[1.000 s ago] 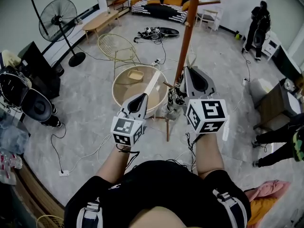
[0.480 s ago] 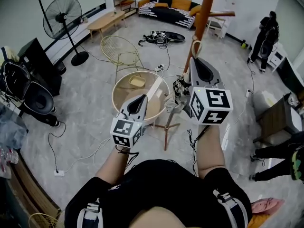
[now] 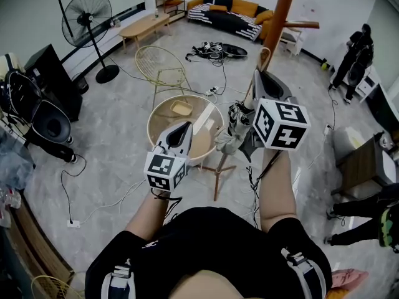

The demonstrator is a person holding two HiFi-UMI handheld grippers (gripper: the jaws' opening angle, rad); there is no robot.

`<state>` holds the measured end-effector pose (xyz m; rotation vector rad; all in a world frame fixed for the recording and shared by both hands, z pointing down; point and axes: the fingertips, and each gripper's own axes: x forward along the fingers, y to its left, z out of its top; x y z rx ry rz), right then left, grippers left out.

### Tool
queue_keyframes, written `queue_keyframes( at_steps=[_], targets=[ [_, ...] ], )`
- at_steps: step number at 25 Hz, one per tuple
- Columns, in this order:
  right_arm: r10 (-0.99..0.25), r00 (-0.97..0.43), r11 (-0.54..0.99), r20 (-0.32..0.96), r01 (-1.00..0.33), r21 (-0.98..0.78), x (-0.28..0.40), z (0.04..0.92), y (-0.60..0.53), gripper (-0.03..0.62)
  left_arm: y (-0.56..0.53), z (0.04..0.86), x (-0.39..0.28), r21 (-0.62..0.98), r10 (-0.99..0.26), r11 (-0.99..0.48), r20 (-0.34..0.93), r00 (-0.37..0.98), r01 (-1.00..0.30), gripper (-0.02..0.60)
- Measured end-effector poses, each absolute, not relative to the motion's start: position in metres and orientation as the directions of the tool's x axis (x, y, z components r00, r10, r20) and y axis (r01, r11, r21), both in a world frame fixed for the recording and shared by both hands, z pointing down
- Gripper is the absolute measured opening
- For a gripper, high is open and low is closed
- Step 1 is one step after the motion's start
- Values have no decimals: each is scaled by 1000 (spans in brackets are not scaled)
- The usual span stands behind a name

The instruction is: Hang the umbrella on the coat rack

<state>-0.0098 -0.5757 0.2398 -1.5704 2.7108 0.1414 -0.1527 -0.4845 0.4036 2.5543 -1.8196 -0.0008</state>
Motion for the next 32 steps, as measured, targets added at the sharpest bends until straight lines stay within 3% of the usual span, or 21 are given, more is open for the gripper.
queue_keyframes(
  at_steps=[14,22,29,32],
  targets=[
    [-845,-529,524,77,-848,-76,-10,287,-619,18,-484,417,-148,10,-944,-329,24,329,-944,17],
    [-881,-472,465,31,-877,-122,3,298,-633,35,-486,426,-149,10,-943,-328,44,328,-945,17],
    [-886,-460,462,-60,-886,-30,9,286,-591,158,-472,424,-137,13,-932,-357,53,357,-934,17],
    [-881,-458,464,-120,-885,-33,12,293,-554,135,-458,428,-133,13,-924,-378,49,378,-926,17]
  ],
)
